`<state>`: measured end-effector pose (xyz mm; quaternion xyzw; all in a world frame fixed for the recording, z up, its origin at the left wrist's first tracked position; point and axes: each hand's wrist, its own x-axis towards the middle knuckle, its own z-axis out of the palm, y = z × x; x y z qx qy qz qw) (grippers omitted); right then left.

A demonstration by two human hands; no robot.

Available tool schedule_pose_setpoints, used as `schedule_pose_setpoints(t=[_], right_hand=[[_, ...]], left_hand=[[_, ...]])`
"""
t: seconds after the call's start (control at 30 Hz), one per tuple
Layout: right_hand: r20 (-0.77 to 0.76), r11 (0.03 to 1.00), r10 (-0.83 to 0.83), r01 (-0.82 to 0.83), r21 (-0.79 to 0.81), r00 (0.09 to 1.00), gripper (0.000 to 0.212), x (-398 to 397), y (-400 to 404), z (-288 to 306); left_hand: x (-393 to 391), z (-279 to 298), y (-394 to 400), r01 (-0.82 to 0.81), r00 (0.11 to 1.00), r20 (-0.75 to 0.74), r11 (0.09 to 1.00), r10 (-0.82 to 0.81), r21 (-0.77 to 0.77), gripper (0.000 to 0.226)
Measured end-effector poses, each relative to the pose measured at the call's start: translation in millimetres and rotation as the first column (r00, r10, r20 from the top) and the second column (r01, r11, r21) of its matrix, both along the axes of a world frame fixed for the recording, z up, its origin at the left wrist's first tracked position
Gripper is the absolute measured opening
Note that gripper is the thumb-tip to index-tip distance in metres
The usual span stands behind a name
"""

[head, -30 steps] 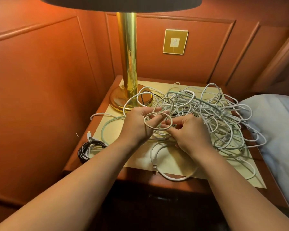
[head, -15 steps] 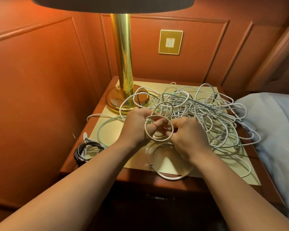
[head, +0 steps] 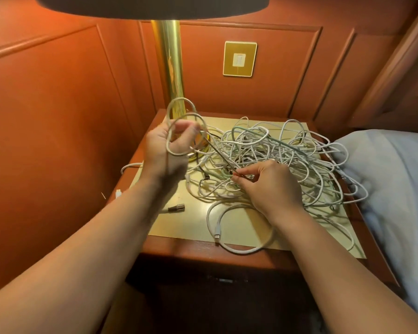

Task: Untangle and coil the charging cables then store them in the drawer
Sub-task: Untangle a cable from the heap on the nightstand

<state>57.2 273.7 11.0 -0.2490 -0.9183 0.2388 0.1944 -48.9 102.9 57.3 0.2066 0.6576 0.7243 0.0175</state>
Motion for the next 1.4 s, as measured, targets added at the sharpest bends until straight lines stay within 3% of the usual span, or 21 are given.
schedule_pose_setpoints(t=[0.1,0.2,0.37,0.5,0.67,0.8,0.97,1.27,1.4], right_hand=[[0.009,1.0,-0.015,0.015,-0.012,1.0,0.016,0.1,2.2,0.0],[0.014,1.0,0.001,0.0,-0.017,1.0,0.015,0.0,1.7,0.5],[-0.022,0.998,-0.004,0.003,-0.066,1.0,0.015,-0.3,0.0,-2.1],[-0.024,0.997,-0.02,0.018,-0.072,1.0,0.015,-1.0,1.7,-3.2],[-0.022,0.997,-0.018,0.016,-0.072,1.0,0.017,-0.3,3.4,-3.8],[-0.022,0.998,-0.024,0.022,-0.061,0.999,0.018,0.9,4.5,-3.8],[-0.032,0.993,-0.005,0.001,-0.118,0.999,0.014,1.5,4.2,-2.3],[-0.097,0.985,-0.026,0.009,-0.172,0.995,0.015,0.4,9.7,-3.3],[-0.056,0.982,-0.042,0.031,-0.187,0.998,0.018,-1.2,14.8,-6.8]], left_hand=[[-12.8,1.6,-6.6,-0.101,0.991,0.1,0.991,0.092,0.089,0.025],[-17.0,-0.3,-8.0,-0.119,0.98,0.169,0.991,0.107,0.068,0.025],[-1.6,-8.1,-0.3,0.072,0.99,-0.099,0.974,-0.096,-0.217,0.021],[14.6,-27.1,18.2,0.102,0.972,-0.138,0.866,-0.193,-0.489,0.021],[16.8,-40.0,25.8,0.055,0.983,-0.112,0.814,-0.146,-0.579,0.019],[19.9,-40.7,25.7,-0.009,0.952,-0.236,0.75,-0.197,-0.662,0.026],[16.5,-41.1,22.2,-0.103,0.926,-0.297,0.603,-0.232,-0.791,0.015],[16.9,-17.3,17.4,0.061,0.95,-0.212,0.805,-0.227,-0.59,0.012],[13.6,7.0,7.5,0.095,0.988,-0.083,0.94,-0.128,-0.328,0.021]])
